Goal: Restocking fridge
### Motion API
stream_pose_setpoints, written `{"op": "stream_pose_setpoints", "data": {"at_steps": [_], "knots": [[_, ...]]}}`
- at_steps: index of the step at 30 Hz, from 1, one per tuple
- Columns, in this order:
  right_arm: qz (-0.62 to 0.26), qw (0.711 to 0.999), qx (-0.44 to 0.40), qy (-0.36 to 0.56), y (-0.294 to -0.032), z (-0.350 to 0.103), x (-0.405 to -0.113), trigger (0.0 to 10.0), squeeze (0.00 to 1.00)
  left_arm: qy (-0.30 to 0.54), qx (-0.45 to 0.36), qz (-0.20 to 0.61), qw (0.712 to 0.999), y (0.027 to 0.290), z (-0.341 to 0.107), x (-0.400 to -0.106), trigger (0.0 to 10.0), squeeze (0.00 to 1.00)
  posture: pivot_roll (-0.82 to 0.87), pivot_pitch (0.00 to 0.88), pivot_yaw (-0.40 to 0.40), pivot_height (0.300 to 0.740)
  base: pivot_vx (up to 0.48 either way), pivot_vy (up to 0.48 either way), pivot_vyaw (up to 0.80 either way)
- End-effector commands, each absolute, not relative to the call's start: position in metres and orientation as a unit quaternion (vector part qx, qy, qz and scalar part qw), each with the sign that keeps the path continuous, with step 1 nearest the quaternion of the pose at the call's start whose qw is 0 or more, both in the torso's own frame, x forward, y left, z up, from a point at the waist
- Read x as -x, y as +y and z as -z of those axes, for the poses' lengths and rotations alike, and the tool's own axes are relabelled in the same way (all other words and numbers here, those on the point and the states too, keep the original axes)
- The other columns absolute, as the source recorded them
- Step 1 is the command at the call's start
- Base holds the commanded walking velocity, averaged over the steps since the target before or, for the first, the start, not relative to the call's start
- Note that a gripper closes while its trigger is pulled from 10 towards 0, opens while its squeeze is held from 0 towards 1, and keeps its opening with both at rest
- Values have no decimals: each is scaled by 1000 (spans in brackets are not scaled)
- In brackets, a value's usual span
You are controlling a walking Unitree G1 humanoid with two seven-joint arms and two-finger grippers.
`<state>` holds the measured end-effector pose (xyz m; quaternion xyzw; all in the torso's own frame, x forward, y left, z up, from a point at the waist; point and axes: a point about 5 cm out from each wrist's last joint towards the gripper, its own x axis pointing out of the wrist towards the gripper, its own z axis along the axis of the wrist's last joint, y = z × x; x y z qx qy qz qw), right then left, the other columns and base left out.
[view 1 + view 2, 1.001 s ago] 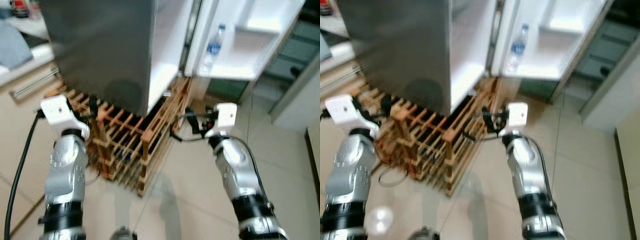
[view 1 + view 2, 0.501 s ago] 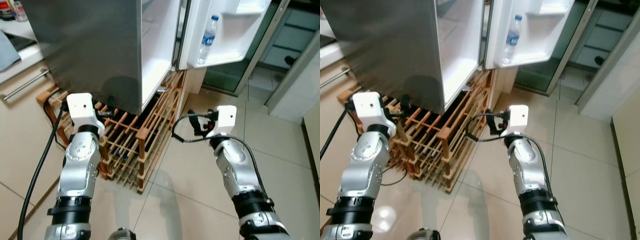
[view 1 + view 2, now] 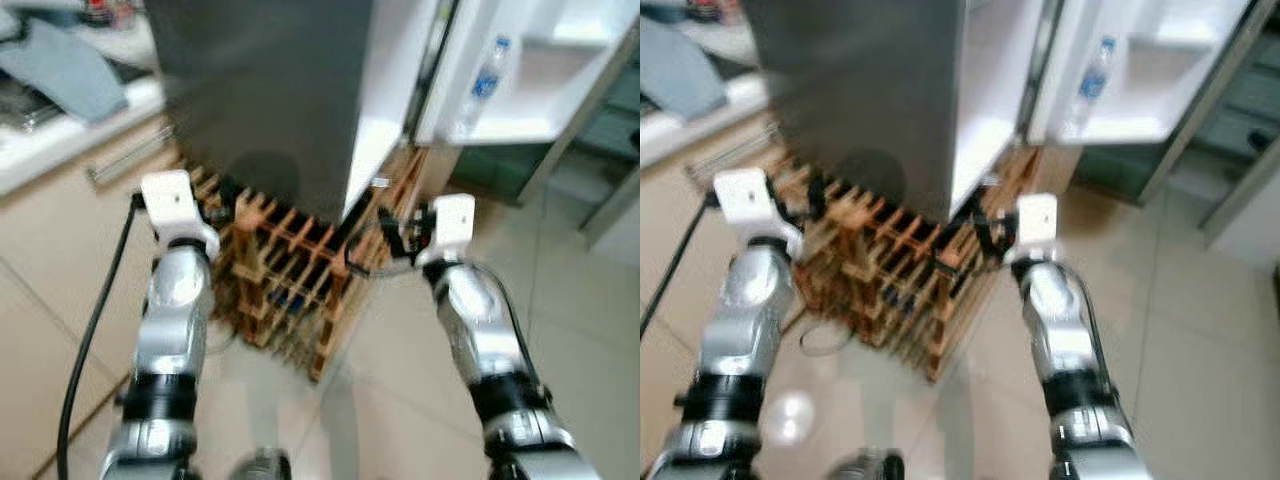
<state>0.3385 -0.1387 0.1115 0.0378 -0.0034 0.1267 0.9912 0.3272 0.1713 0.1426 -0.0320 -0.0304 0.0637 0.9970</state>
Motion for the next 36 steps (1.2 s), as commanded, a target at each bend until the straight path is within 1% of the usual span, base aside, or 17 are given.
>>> {"op": "stream_pose_setpoints", "data": {"at_steps": [1, 6, 10, 12, 21, 25, 29, 32, 36], "knots": [[-120, 992, -47, 0, -143, -110, -339, 10000, 0, -42, 26, -60, 997, 168, -147, -327, 10000, 0, 11, 0, -68, 740, 0, 0, 469], [-119, 992, -49, 1, -144, -109, -339, 10000, 0, -40, 30, -43, 998, 163, -144, -326, 10000, 0, 4, 0, -65, 740, 0, 0, 466], [-122, 991, -51, 6, -145, -106, -337, 10000, 0, -46, 8, -38, 998, 159, -145, -327, 10000, 0, -6, 0, -70, 740, 0, 0, 461], [-124, 991, -49, 8, -146, -105, -336, 10000, 0, -51, 12, -39, 998, 159, -146, -326, 10000, 0, -2, 0, -75, 740, 0, 0, 459], [-135, 990, -37, 16, -147, -103, -336, 10000, 0, -47, 3, -61, 997, 158, -142, -321, 10000, 0, 16, 0, -101, 740, 0, -430, 462], [-136, 990, -35, 15, -149, -104, -337, 10000, 0, -45, -3, -73, 996, 162, -140, -318, 10000, 0, 19, 0, -106, 740, 0, -428, 452], [-139, 990, -33, 16, -149, -103, -336, 10000, 0, -34, -2, -101, 994, 171, -136, -316, 10000, 0, 7, 0, -99, 740, 248, -409, 436], [-142, 989, -34, 16, -147, -102, -336, 10000, 0, -30, 0, -111, 993, 171, -135, -317, 10000, 0, -1, 0, -94, 740, 330, -345, 425], [-146, 989, -34, 12, -147, -104, -336, 10000, 0, -29, 1, -108, 994, 164, -137, -322, 10000, 0, -25, 0, -96, 740, 0, 0, 420]]}}
